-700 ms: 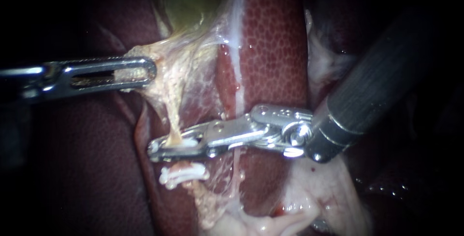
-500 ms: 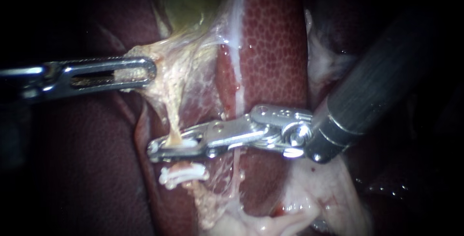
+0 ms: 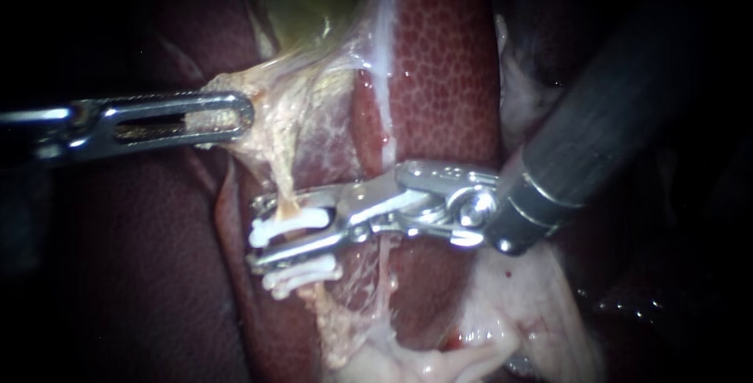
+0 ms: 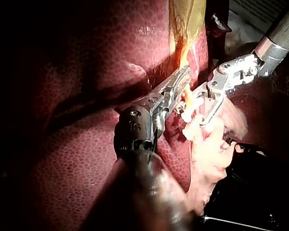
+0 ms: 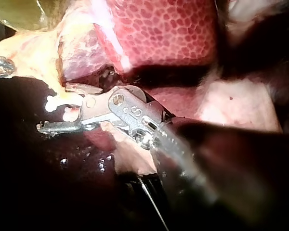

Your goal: Going back third clip left tube

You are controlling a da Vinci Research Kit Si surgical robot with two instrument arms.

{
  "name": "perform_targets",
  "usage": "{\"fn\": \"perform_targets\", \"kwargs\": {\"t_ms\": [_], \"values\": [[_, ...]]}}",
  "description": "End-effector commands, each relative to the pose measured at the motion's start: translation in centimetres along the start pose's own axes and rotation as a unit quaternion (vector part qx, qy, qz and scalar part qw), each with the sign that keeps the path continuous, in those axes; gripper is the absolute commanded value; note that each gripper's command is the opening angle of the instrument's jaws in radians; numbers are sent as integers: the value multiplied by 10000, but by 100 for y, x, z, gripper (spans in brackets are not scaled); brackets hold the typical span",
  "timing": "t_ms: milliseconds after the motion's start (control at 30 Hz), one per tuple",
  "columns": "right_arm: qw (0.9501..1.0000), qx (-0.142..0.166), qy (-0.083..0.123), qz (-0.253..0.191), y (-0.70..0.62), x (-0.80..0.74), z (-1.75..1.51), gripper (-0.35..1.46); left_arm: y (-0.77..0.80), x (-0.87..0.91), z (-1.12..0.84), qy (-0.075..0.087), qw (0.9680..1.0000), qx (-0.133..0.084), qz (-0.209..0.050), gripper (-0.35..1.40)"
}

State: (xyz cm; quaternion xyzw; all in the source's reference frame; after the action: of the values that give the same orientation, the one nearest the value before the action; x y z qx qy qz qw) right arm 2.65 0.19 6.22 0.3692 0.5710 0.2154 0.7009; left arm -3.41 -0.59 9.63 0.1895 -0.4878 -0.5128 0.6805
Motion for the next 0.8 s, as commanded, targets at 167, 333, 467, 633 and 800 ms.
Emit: {"fn": "perform_targets", "kwargs": {"t_ms": [167, 333, 467, 633, 800], "values": [[9999, 27, -7, -111, -2, -3, -15, 60, 0, -1, 0, 1, 10000, 2, 1, -35], [9996, 98, -26, -275, -7, -7, -45, 60, 0, 0, -1, 1, 10000, 3, 2, -35], [9993, 65, -24, -362, -12, -5, -79, 60, 0, 0, -1, 1, 10000, 3, 2, -35], [9991, -56, -11, -429, -20, 6, -128, 60, 2, -1, 0, 2, 10000, 4, 2, -35], [9988, -174, 27, -457, -28, 20, -161, 60, 3, -1, 1, 2, 10000, 5, 2, -35]]}}
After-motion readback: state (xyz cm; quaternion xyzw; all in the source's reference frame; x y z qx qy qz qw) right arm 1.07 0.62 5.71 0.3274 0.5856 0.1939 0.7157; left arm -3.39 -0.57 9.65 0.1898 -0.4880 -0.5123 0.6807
